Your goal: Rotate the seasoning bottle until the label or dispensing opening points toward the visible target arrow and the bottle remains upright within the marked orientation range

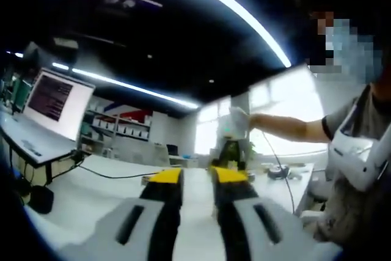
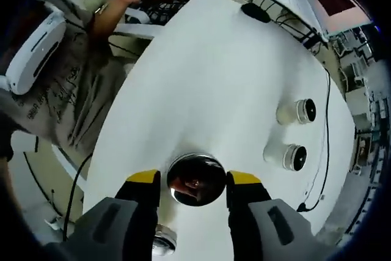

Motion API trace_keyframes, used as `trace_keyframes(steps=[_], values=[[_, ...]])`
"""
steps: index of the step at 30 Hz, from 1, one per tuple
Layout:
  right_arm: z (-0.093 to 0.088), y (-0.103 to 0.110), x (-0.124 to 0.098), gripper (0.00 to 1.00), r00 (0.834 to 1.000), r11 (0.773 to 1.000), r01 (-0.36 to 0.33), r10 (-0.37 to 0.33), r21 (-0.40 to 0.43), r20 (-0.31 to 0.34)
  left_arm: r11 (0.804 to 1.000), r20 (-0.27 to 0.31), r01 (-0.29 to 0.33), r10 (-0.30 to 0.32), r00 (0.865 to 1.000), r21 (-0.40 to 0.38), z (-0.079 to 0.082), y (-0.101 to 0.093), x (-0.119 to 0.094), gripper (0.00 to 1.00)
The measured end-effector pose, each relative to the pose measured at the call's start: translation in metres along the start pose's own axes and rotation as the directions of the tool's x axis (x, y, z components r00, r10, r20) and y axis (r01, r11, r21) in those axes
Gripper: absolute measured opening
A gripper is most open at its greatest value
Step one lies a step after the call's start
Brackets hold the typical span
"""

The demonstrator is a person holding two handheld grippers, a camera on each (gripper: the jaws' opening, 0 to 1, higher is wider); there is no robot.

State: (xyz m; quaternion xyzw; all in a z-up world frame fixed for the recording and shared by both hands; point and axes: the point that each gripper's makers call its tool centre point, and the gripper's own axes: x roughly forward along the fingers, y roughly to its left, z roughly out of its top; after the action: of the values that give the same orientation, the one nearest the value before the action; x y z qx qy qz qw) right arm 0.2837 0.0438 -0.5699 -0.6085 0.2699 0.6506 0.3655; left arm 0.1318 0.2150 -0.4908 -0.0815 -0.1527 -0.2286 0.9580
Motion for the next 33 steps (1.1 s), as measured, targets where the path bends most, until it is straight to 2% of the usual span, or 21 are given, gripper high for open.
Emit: trace_keyframes(steps=[3,9,13,26,28,31,33], values=[[0.0020,-0.0001,-0.0011,0.46,1.000,0.999,-0.002,0.003,-0.047,0.020,1.000,0.003,0.000,0.000,1.000,-0.006,0.0004,0.0010,0.0006,0.20],[0.0089,0.0056,-0.0024,0.49,0.998,0.997,-0.023,0.028,-0.075,0.056,1.000,-0.003,0.006,-0.006,1.000,-0.011,-0.0014,0.0015,0.0019,0.20],[0.0032,0.0054,0.0013,0.45,1.000,0.991,-0.022,0.023,-0.130,0.000,1.000,-0.004,0.008,-0.008,1.000,-0.013,-0.0015,0.0018,0.0026,0.20],[0.0050,0.0025,0.0023,0.39,1.000,0.987,-0.025,0.024,-0.160,-0.009,1.000,0.002,0.006,-0.006,1.000,-0.022,-0.0013,0.0044,0.0030,0.20],[0.0046,0.0013,0.0022,0.39,1.000,0.992,-0.026,0.026,-0.123,-0.002,1.000,0.002,0.009,-0.008,1.000,-0.021,-0.0011,0.0035,0.0037,0.20],[0.0020,-0.0001,0.0018,0.39,1.000,0.999,-0.026,0.026,0.023,0.005,1.000,0.001,0.006,-0.006,1.000,-0.021,-0.0015,0.0042,0.0040,0.20],[0.0019,-0.0023,0.0012,0.39,1.000,0.999,-0.021,0.020,0.047,0.016,1.000,0.002,0.006,-0.006,1.000,-0.024,-0.0017,0.0043,0.0044,0.20]])
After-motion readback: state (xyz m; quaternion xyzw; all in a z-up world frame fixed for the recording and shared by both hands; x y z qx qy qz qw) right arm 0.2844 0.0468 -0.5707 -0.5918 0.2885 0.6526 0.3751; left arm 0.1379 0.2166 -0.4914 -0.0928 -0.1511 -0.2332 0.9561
